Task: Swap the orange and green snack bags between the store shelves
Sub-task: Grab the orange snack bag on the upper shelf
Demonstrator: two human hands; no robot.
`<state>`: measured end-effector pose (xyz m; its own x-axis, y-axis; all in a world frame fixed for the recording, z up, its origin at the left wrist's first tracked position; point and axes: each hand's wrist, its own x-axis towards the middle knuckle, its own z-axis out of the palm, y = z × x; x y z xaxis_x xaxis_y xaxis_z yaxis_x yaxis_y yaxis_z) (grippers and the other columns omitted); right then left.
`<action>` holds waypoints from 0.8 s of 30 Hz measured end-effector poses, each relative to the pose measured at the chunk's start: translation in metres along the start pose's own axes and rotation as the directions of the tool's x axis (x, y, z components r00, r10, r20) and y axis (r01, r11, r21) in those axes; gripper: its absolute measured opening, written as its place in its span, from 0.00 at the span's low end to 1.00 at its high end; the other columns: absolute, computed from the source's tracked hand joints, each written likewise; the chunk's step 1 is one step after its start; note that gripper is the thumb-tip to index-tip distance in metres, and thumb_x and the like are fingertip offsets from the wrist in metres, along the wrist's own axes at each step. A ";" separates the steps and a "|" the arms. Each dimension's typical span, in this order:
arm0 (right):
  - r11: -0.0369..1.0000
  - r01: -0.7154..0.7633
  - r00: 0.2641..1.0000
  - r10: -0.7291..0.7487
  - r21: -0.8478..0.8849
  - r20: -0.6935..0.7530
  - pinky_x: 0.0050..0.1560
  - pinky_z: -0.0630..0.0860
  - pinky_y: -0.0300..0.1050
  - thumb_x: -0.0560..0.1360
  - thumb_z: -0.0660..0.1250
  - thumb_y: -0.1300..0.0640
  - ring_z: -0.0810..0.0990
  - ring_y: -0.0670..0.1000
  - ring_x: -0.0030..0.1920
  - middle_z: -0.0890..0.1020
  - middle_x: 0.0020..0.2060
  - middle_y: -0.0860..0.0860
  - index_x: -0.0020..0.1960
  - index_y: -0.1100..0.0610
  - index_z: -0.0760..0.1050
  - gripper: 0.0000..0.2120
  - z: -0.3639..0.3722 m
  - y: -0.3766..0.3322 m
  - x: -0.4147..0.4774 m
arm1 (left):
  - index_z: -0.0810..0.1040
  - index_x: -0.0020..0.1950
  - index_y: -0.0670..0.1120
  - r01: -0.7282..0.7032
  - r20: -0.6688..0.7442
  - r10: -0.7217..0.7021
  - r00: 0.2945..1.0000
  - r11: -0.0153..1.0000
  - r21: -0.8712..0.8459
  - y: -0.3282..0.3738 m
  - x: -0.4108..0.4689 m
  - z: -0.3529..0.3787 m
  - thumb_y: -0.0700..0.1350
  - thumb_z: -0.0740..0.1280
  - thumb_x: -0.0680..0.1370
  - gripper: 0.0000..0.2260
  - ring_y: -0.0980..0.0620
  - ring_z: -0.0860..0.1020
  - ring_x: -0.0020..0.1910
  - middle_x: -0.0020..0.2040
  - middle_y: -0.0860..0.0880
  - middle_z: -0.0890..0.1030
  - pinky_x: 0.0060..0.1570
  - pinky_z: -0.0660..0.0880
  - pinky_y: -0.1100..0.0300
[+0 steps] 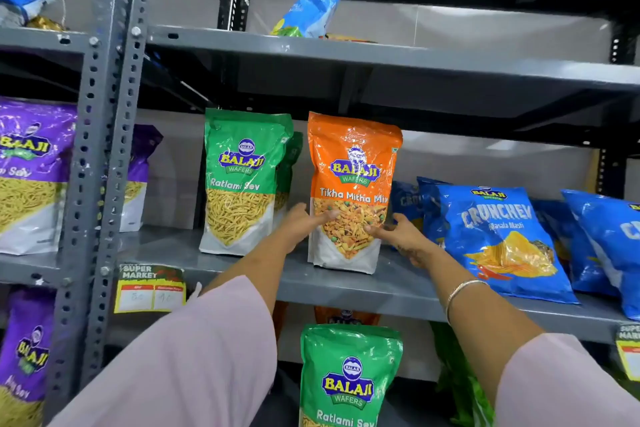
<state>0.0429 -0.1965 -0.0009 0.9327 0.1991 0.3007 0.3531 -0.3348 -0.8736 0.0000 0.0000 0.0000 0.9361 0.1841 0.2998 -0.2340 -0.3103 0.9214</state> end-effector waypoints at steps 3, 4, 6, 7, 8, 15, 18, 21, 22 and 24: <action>0.995 0.081 0.996 -0.083 0.062 0.042 0.61 0.72 0.47 0.67 0.73 0.59 0.75 0.57 0.64 0.76 0.64 0.59 0.65 0.62 0.68 0.29 0.009 -0.003 0.005 | 0.66 0.69 0.42 0.000 0.093 0.005 0.996 0.999 -0.051 0.002 0.001 0.003 0.50 0.71 0.71 0.30 0.44 0.69 0.69 0.68 0.44 0.72 0.64 0.65 0.48; 0.992 0.088 0.995 -0.093 0.085 0.048 0.59 0.73 0.46 0.67 0.73 0.61 0.76 0.57 0.62 0.77 0.62 0.58 0.64 0.62 0.69 0.27 0.013 -0.002 0.005 | 0.68 0.67 0.42 -0.001 0.119 0.009 0.993 0.998 -0.063 0.000 0.003 0.005 0.47 0.71 0.72 0.26 0.46 0.71 0.66 0.65 0.45 0.74 0.61 0.67 0.51; 0.987 0.097 0.995 -0.094 0.129 -0.028 0.57 0.74 0.47 0.66 0.74 0.64 0.77 0.57 0.58 0.78 0.57 0.56 0.63 0.63 0.71 0.27 0.020 0.001 0.005 | 0.70 0.65 0.41 -0.012 0.097 0.020 0.995 0.997 -0.079 -0.005 0.003 0.007 0.44 0.71 0.72 0.24 0.46 0.73 0.63 0.63 0.45 0.76 0.54 0.67 0.56; 0.983 0.105 0.993 -0.095 0.154 -0.072 0.58 0.75 0.49 0.65 0.75 0.64 0.78 0.57 0.58 0.79 0.56 0.56 0.61 0.64 0.71 0.27 0.021 0.002 0.004 | 0.70 0.65 0.41 -0.022 0.076 0.028 0.997 0.996 -0.086 -0.006 0.001 0.007 0.44 0.72 0.71 0.24 0.44 0.74 0.63 0.64 0.44 0.76 0.53 0.68 0.56; 0.980 0.109 0.990 -0.093 0.167 -0.104 0.58 0.75 0.51 0.63 0.76 0.63 0.78 0.58 0.57 0.79 0.57 0.57 0.61 0.64 0.71 0.28 0.022 0.004 0.005 | 0.71 0.64 0.42 -0.027 0.056 0.032 0.998 0.996 -0.082 -0.009 0.004 0.007 0.45 0.73 0.70 0.25 0.43 0.74 0.63 0.64 0.42 0.77 0.52 0.68 0.55; 0.981 0.146 0.976 -0.122 0.129 -0.182 0.59 0.77 0.57 0.59 0.79 0.58 0.79 0.58 0.56 0.80 0.58 0.58 0.60 0.62 0.71 0.33 0.020 0.000 -0.007 | 0.73 0.61 0.40 -0.093 0.024 0.095 0.995 0.991 -0.093 0.000 -0.011 0.004 0.42 0.73 0.69 0.22 0.43 0.76 0.60 0.62 0.40 0.78 0.51 0.71 0.56; 0.975 0.179 0.966 -0.149 0.130 -0.211 0.59 0.77 0.57 0.59 0.79 0.59 0.80 0.58 0.56 0.80 0.57 0.59 0.60 0.63 0.71 0.33 0.016 -0.007 -0.020 | 0.74 0.60 0.39 -0.115 0.005 0.116 0.993 0.988 -0.105 0.007 -0.021 0.004 0.42 0.74 0.69 0.21 0.43 0.78 0.58 0.60 0.39 0.79 0.49 0.72 0.56; 0.967 0.207 0.958 -0.170 0.149 -0.231 0.55 0.77 0.52 0.60 0.78 0.61 0.79 0.57 0.56 0.80 0.58 0.59 0.62 0.63 0.71 0.32 0.010 -0.015 -0.038 | 0.75 0.58 0.40 -0.151 -0.043 0.147 0.988 0.983 -0.109 0.012 -0.031 0.007 0.43 0.75 0.67 0.22 0.42 0.79 0.57 0.59 0.39 0.80 0.49 0.74 0.55; 0.965 0.216 0.956 -0.178 0.147 -0.235 0.54 0.77 0.50 0.61 0.78 0.61 0.79 0.57 0.56 0.79 0.58 0.58 0.62 0.63 0.71 0.32 0.008 -0.019 -0.046 | 0.76 0.57 0.40 -0.162 -0.064 0.156 0.986 0.980 -0.111 0.013 -0.034 0.009 0.43 0.76 0.66 0.22 0.43 0.79 0.56 0.58 0.39 0.81 0.50 0.75 0.55; 0.963 0.225 0.951 -0.184 0.148 -0.250 0.50 0.77 0.46 0.62 0.77 0.62 0.78 0.54 0.53 0.79 0.57 0.57 0.62 0.63 0.70 0.31 0.003 -0.024 -0.063 | 0.77 0.56 0.40 -0.186 -0.090 0.176 0.980 0.977 -0.105 0.015 -0.042 0.013 0.45 0.77 0.65 0.22 0.44 0.80 0.53 0.56 0.40 0.81 0.54 0.77 0.52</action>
<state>-0.0248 -0.1978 -0.0002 0.8400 0.0205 0.5422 0.5393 -0.1413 -0.8302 -0.0396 -0.0243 -0.0022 0.8525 0.2098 0.4787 -0.4301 -0.2389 0.8706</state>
